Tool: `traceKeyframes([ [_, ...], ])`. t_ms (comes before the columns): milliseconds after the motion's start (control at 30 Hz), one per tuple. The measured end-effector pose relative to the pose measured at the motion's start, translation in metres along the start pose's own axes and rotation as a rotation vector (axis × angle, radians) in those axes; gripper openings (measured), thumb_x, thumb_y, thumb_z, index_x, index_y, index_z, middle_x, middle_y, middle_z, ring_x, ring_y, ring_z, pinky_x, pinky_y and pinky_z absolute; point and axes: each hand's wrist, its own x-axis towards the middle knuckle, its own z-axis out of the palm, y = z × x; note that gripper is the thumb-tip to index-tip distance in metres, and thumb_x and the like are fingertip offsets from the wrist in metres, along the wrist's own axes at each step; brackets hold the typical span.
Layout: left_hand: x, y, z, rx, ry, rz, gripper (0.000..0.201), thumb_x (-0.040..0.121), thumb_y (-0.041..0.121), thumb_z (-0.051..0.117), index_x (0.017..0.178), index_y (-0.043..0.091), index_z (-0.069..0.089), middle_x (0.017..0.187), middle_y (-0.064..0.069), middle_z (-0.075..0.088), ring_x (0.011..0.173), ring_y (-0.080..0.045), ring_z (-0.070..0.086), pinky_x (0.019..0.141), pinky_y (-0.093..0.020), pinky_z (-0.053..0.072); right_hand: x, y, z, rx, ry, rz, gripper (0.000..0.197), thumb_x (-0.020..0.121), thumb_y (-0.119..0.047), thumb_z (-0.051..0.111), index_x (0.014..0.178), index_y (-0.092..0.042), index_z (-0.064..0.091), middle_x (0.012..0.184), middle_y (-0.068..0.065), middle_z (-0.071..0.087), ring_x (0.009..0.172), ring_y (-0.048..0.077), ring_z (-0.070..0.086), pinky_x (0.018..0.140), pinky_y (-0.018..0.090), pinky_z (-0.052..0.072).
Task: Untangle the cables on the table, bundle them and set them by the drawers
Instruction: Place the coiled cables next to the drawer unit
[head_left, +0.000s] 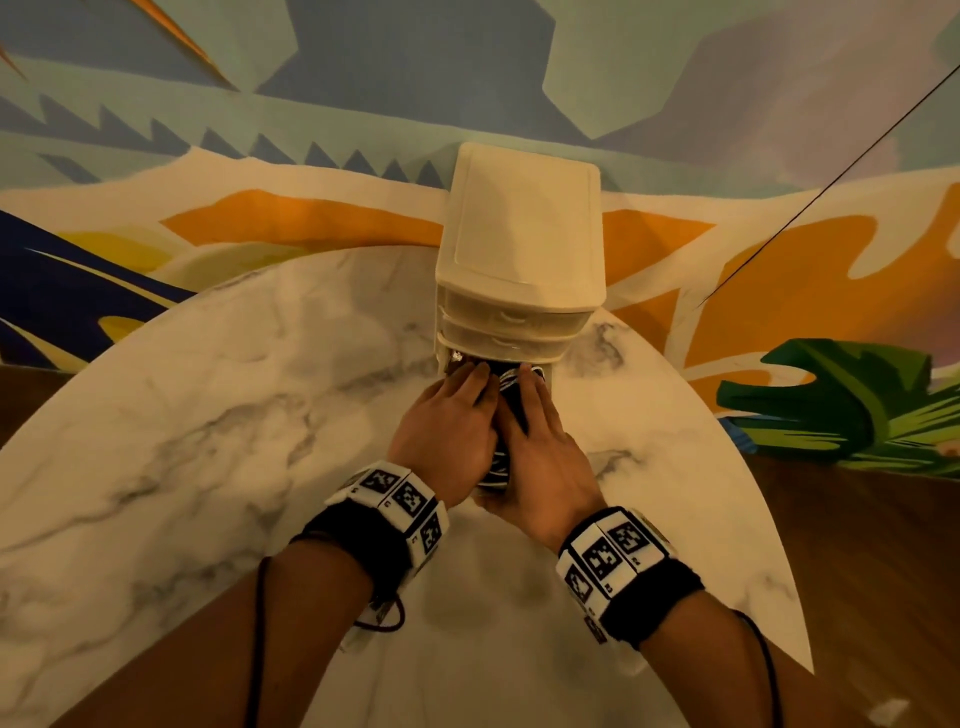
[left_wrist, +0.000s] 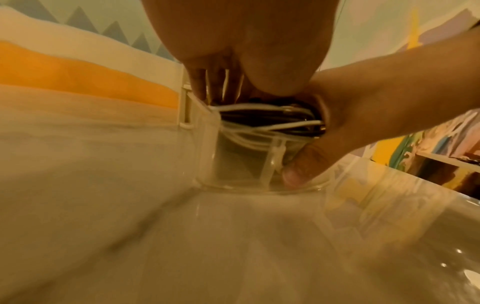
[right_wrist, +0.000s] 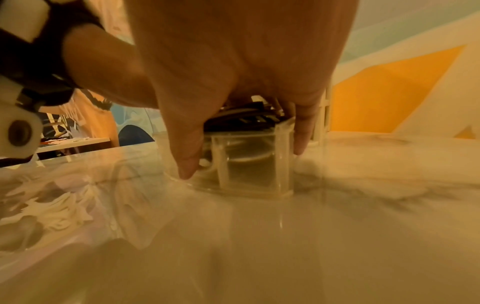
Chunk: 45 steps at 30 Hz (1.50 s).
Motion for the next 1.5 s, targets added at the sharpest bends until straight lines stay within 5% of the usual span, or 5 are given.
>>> traceKeyframes([
  [367, 0.001, 0.0, 0.005, -0.001, 0.037, -0.038, 0.063, 0.092, 0.036, 0.008, 0.14, 0.009, 0.038, 0.148, -0.01, 0.038, 0.139, -0.022, 0.031, 0.116, -0.034, 0.019, 0.01, 0.006, -0.016, -0.005, -0.092, -0.003, 0.115, 0.069, -0.064, 0.065, 0.151, -0.025, -0.006, 0.159, 0.006, -0.013, 0.146, 0.021, -0.011, 0.116, 0.035, 0.022],
  [700, -0.018, -0.008, 0.011, -0.004, 0.003, -0.041, 0.072, 0.088, 0.057, 0.024, 0.146, 0.015, 0.022, 0.155, -0.005, 0.019, 0.145, -0.022, 0.009, 0.118, -0.04, 0.005, 0.008, 0.003, 0.001, -0.028, 0.006, 0.054, 0.088, 0.085, -0.04, 0.057, 0.151, -0.021, 0.003, 0.158, 0.009, -0.014, 0.146, 0.023, -0.013, 0.102, 0.038, 0.043],
  [967, 0.002, -0.012, -0.001, 0.045, 0.069, 0.042, 0.058, 0.081, 0.061, 0.044, 0.117, 0.016, 0.05, 0.131, -0.004, 0.041, 0.132, -0.025, 0.032, 0.114, -0.042, 0.023, -0.007, 0.016, 0.006, -0.062, 0.09, 0.042, 0.1, 0.076, -0.068, 0.054, 0.151, -0.019, 0.009, 0.16, 0.005, -0.001, 0.147, 0.017, -0.007, 0.117, 0.037, 0.017],
  [1167, -0.009, -0.009, 0.003, 0.068, -0.045, -0.011, 0.092, 0.081, 0.075, 0.027, 0.148, 0.014, 0.011, 0.157, -0.007, 0.008, 0.145, -0.024, 0.0, 0.119, -0.041, 0.003, 0.01, 0.022, -0.018, -0.12, -0.007, 0.01, 0.093, 0.08, -0.048, 0.059, 0.151, -0.013, 0.009, 0.16, 0.007, 0.001, 0.147, 0.018, -0.004, 0.114, 0.04, 0.03],
  [1500, -0.001, -0.023, 0.008, 0.126, 0.032, 0.036, 0.088, 0.083, 0.07, 0.03, 0.145, 0.008, 0.027, 0.149, -0.011, 0.03, 0.137, -0.028, 0.029, 0.1, -0.04, 0.039, -0.01, 0.036, -0.001, 0.039, 0.286, 0.035, 0.073, 0.08, -0.06, 0.051, 0.139, -0.019, 0.044, 0.143, 0.003, 0.044, 0.128, 0.022, 0.043, 0.1, 0.039, 0.042],
])
